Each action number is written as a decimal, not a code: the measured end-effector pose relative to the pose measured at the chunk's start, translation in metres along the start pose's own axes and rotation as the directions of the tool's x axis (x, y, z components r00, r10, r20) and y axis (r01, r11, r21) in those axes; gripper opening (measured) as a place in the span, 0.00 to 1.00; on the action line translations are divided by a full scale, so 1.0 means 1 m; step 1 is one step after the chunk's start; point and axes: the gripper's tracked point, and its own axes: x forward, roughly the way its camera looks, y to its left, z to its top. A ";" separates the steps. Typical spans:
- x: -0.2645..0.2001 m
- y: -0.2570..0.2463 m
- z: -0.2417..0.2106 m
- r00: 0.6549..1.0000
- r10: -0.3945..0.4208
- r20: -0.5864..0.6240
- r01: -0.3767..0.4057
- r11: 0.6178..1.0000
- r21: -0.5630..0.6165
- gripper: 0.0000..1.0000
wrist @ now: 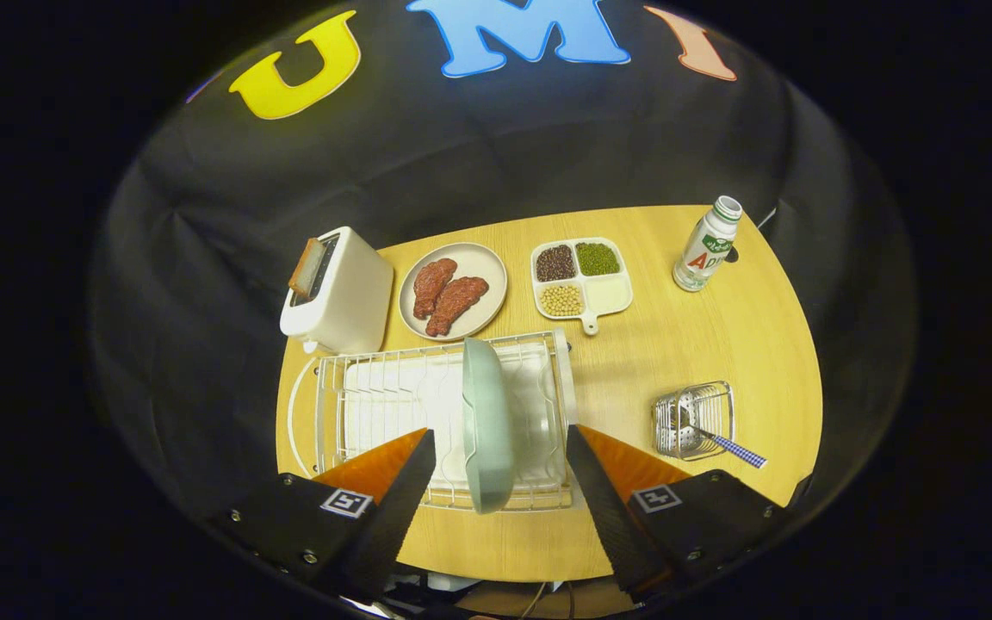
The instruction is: Take the plate from the dish rack, then take the spoon from the basket and place it into the plate.
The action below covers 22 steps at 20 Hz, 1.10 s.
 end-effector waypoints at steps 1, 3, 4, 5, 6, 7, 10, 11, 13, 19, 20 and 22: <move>0.003 0.002 0.000 1.000 -0.017 -0.004 0.017 1.000 -0.003 0.94; 0.012 0.005 -0.005 0.999 -0.036 -0.040 0.036 0.999 0.005 0.94; 0.014 0.006 -0.007 0.997 -0.045 -0.056 0.045 0.999 0.009 0.94; 0.016 0.005 -0.008 0.996 -0.055 -0.067 0.056 0.998 0.009 0.94; 0.018 0.003 -0.007 0.995 -0.073 -0.073 0.073 0.997 0.005 0.94; 0.017 0.002 -0.007 0.993 -0.086 -0.081 0.086 0.996 0.001 0.92; 0.023 -0.005 -0.006 0.985 -0.147 -0.089 0.146 0.989 -0.019 0.92; 0.028 -0.007 -0.008 0.981 -0.170 -0.092 0.169 0.986 -0.019 0.89; 0.037 -0.009 -0.012 0.971 -0.220 -0.092 0.222 0.975 0.014 0.83; 0.049 -0.020 -0.024 0.889 -0.456 -0.035 0.457 0.889 0.027 0.21; 0.046 -0.017 -0.022 0.885 -0.464 -0.023 0.465 0.885 0.019 0.20; 0.045 -0.014 -0.022 0.873 -0.488 0.010 0.488 0.873 -0.017 0.15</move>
